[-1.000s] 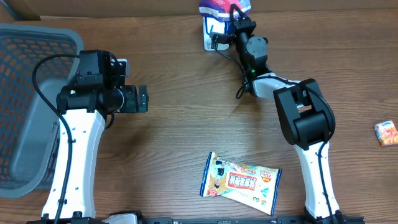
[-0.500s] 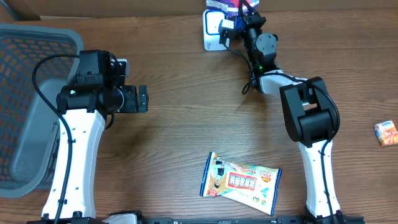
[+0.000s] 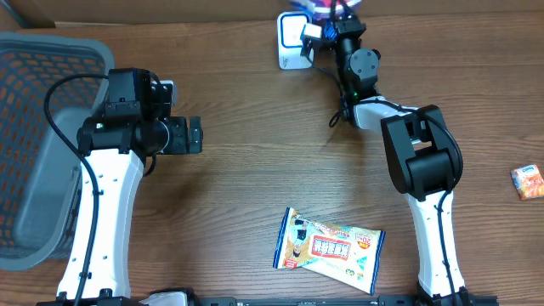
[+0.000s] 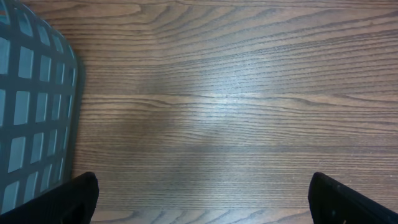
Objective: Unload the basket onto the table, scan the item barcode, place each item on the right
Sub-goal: 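Carry the purple package right off the table and release it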
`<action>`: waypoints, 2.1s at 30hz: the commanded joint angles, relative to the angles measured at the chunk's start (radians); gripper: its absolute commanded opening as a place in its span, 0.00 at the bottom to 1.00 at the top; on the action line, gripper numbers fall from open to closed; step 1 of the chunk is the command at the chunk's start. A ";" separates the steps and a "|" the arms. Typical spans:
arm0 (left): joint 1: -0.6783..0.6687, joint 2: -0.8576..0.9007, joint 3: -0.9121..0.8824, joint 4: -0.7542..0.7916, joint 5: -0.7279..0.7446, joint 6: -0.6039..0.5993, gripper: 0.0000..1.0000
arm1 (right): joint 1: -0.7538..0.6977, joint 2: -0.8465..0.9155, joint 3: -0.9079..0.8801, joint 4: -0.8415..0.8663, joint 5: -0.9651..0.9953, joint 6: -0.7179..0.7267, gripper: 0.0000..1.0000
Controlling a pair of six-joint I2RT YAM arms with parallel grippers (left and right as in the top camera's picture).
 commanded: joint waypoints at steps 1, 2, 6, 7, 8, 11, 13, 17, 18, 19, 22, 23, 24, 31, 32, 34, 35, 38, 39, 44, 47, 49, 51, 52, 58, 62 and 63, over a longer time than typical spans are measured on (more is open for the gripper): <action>0.004 -0.008 0.003 0.001 -0.006 -0.010 1.00 | 0.013 -0.015 0.032 0.008 0.453 0.005 0.04; 0.004 -0.008 0.003 0.001 -0.006 -0.010 1.00 | 0.013 -0.015 0.032 0.010 0.546 0.027 0.04; 0.004 -0.008 0.003 0.001 -0.006 -0.010 1.00 | -0.002 -0.043 0.032 0.053 0.809 0.045 0.04; 0.004 -0.008 0.003 0.001 -0.006 -0.010 1.00 | -0.010 -0.052 0.032 0.063 0.852 0.046 0.04; 0.004 -0.008 0.003 0.001 -0.006 -0.010 1.00 | -0.024 -0.064 0.032 0.078 0.928 0.049 0.04; 0.004 -0.008 0.003 0.001 -0.006 -0.010 1.00 | -0.074 -0.075 0.032 0.157 1.157 0.029 0.04; 0.004 -0.008 0.003 0.001 -0.006 -0.010 1.00 | -0.116 -0.074 0.032 0.280 1.287 -0.039 0.04; 0.004 -0.008 0.003 0.001 -0.006 -0.010 1.00 | -0.199 -0.085 0.023 0.430 1.411 -0.234 0.04; 0.004 -0.008 0.003 0.001 -0.006 -0.010 1.00 | -0.210 -0.095 0.019 0.431 1.411 -0.240 0.04; 0.004 -0.008 0.003 0.001 -0.006 -0.010 1.00 | -0.222 -0.113 0.018 0.431 1.411 -0.227 0.03; 0.004 -0.008 0.003 0.001 -0.006 -0.010 1.00 | -0.231 -0.193 0.018 0.431 1.411 -0.225 0.03; 0.004 -0.008 0.003 0.001 -0.006 -0.010 1.00 | -0.231 -0.229 0.018 0.431 1.411 -0.224 0.04; 0.004 -0.008 0.003 0.001 -0.006 -0.010 1.00 | -0.231 -0.266 0.018 0.431 1.411 -0.220 0.04; 0.004 -0.008 0.003 0.001 -0.006 -0.010 1.00 | -0.332 -0.563 -0.030 0.430 1.411 -0.149 0.04; 0.004 -0.008 0.003 0.001 -0.006 -0.010 1.00 | -0.361 -0.591 -0.051 0.429 1.411 -0.138 0.04; 0.004 -0.008 0.003 0.001 -0.006 -0.010 1.00 | -0.418 -0.638 -0.119 0.429 1.411 -0.097 0.04; 0.004 -0.008 0.003 0.001 -0.006 -0.010 1.00 | -0.449 -0.662 -0.173 0.429 1.411 -0.062 0.04; 0.004 -0.008 0.003 0.001 -0.006 -0.010 1.00 | -0.517 -0.700 -0.349 0.428 1.411 0.062 0.04; 0.004 -0.008 0.003 0.001 -0.006 -0.010 1.00 | -0.535 -0.701 -0.411 0.428 1.411 0.107 0.04; 0.004 -0.008 0.003 0.001 -0.006 -0.010 1.00 | -0.556 -0.700 -0.761 0.235 1.409 0.597 0.04; 0.004 -0.008 0.003 0.001 -0.006 -0.010 1.00 | -0.558 -0.700 -0.874 0.047 1.362 0.893 0.06; 0.004 -0.008 0.003 0.001 -0.006 -0.010 1.00 | -0.567 -0.700 -0.915 -0.119 1.305 1.057 0.15; 0.004 -0.008 0.003 0.001 -0.006 -0.010 1.00 | -0.575 -0.700 -0.924 -0.260 1.263 1.178 0.61; 0.004 -0.008 0.003 0.001 -0.006 -0.010 1.00 | -0.577 -0.700 -0.924 -0.321 1.239 1.223 0.86; 0.004 -0.008 0.003 0.001 -0.006 -0.010 1.00 | -0.576 -0.703 -0.911 -0.382 1.128 1.228 1.00; 0.004 -0.008 0.003 0.001 -0.006 -0.010 1.00 | -0.527 -0.719 -0.843 -0.402 1.115 1.160 1.00; 0.004 -0.008 0.003 0.001 -0.006 -0.010 1.00 | -0.506 -0.724 -0.817 -0.403 1.095 1.135 1.00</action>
